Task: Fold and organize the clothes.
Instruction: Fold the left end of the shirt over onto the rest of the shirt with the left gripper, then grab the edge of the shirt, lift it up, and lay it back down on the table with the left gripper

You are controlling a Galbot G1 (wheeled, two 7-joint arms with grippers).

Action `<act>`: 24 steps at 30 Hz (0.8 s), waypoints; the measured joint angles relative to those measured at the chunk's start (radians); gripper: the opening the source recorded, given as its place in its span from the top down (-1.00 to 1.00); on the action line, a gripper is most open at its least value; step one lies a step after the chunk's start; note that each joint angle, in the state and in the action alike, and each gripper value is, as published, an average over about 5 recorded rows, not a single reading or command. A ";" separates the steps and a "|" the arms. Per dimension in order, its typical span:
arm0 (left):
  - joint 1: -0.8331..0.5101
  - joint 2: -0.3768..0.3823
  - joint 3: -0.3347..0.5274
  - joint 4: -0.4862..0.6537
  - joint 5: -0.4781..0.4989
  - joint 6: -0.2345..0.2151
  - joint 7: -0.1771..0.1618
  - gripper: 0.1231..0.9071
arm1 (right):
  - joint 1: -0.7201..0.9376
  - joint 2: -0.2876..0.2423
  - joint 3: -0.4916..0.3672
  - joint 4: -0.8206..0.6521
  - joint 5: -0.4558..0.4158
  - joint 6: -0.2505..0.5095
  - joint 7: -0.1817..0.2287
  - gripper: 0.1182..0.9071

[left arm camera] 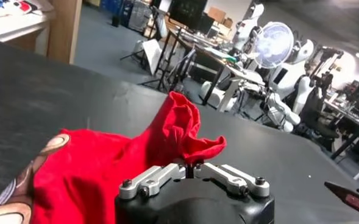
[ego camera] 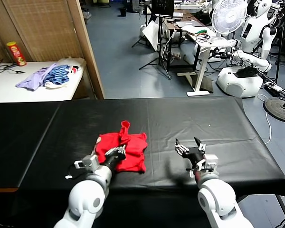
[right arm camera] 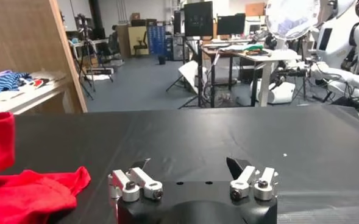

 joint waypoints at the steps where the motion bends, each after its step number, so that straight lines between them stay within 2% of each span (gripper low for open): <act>1: 0.002 -0.005 0.003 0.001 0.002 -0.004 0.004 0.82 | 0.002 -0.001 -0.002 -0.002 0.000 0.001 -0.005 -0.72; 3: 0.005 -0.016 0.008 0.003 0.000 -0.011 0.011 0.63 | 0.008 -0.007 -0.010 -0.007 0.002 0.005 -0.018 -0.72; 10: 0.024 -0.077 0.006 -0.006 -0.036 -0.025 0.052 -0.37 | 0.065 -0.033 -0.070 -0.044 0.010 0.023 -0.086 -0.72; 13: 0.031 -0.088 -0.011 -0.028 -0.029 -0.044 0.065 -0.64 | 0.106 -0.032 -0.113 -0.069 0.010 0.027 -0.114 -0.72; 19: 0.057 -0.028 -0.096 -0.039 0.039 -0.092 0.078 -0.72 | 0.207 -0.004 -0.236 -0.137 -0.017 0.020 -0.138 -0.72; 24: 0.081 0.021 -0.169 -0.019 0.076 -0.113 0.093 -0.72 | 0.265 0.019 -0.334 -0.209 -0.115 -0.033 -0.135 -0.72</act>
